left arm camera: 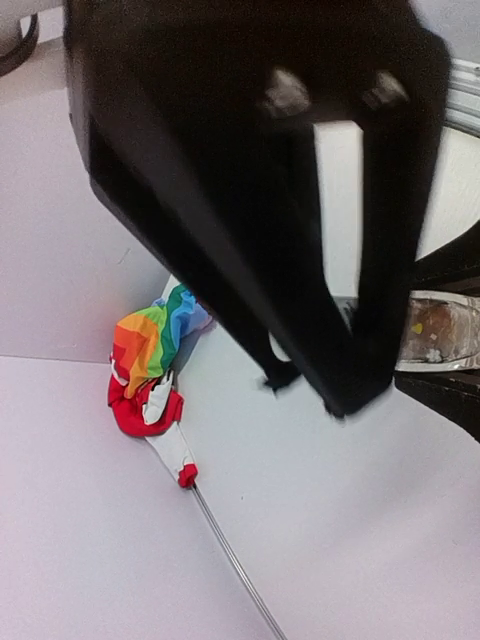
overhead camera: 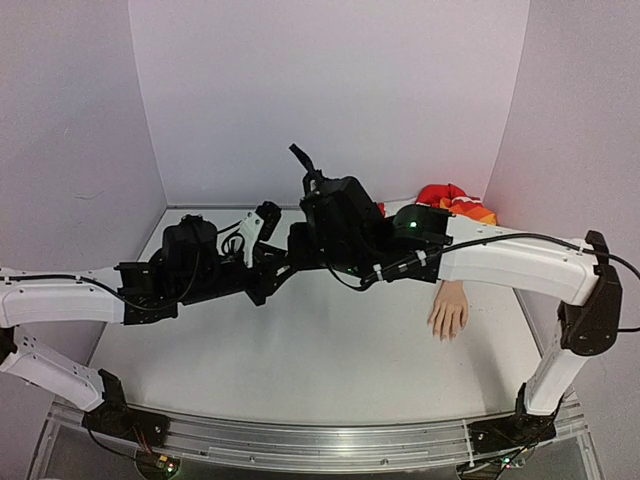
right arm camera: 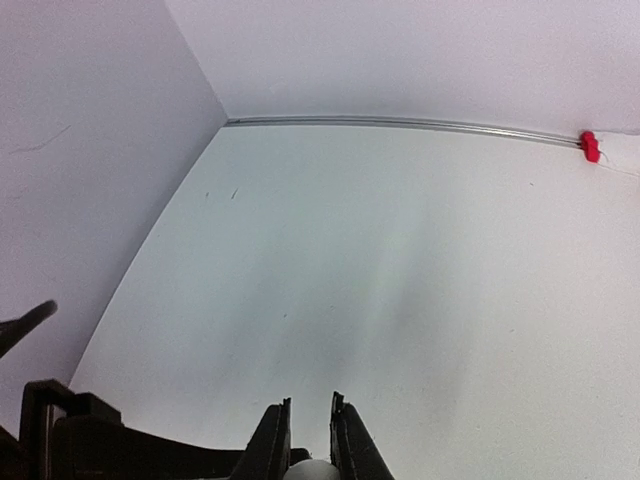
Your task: Paint the nails
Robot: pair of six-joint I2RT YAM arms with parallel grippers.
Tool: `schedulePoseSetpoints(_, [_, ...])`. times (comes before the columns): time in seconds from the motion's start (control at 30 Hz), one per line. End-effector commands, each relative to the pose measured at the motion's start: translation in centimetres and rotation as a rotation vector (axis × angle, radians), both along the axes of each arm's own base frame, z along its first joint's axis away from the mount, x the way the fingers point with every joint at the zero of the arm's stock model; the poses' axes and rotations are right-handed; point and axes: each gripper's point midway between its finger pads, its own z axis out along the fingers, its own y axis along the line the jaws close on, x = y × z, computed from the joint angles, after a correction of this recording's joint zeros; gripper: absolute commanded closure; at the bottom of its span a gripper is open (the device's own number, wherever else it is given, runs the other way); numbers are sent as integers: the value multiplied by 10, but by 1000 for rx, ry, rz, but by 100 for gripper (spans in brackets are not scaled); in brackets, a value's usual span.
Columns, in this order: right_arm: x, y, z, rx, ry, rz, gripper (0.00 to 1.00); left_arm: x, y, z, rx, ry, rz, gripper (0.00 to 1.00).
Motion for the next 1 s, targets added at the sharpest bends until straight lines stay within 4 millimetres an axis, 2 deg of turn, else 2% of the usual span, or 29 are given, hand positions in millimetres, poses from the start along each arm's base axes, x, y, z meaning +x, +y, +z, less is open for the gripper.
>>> schedulePoseSetpoints(0.0, [-55,-8,23,0,35,353,55,-37,14,28,-132,-80,-197,100])
schedulePoseSetpoints(0.03, [-65,-8,25,23,41,424,46,-50,15,28,-150,-76,-260,100])
schedulePoseSetpoints(0.13, [-97,-7,35,100,31,656,35,-87,16,32,-196,-63,-441,100])
schedulePoseSetpoints(0.3, [-127,-6,51,198,28,874,36,-121,15,47,-233,-21,-636,100])
schedulePoseSetpoints(0.37, [-138,-1,55,224,38,953,39,-129,14,52,-241,-9,-684,100])
schedulePoseSetpoints(0.5, [-150,10,60,265,68,1046,54,-136,12,62,-259,-3,-739,100])
schedulePoseSetpoints(0.6, [-153,16,62,283,82,1073,71,-138,11,66,-270,-5,-757,100])
schedulePoseSetpoints(0.63, [-154,17,62,285,89,1080,74,-139,11,68,-273,-7,-763,100])
schedulePoseSetpoints(0.7, [-156,18,62,293,94,1095,75,-139,11,70,-281,-8,-767,100])
schedulePoseSetpoints(0.77, [-157,19,62,299,96,1101,84,-141,12,73,-290,-14,-773,100])
schedulePoseSetpoints(0.87, [-153,20,59,298,94,1077,99,-134,12,77,-301,-21,-725,100])
schedulePoseSetpoints(0.97, [-145,22,56,297,91,1015,100,-107,13,80,-310,-15,-561,100])
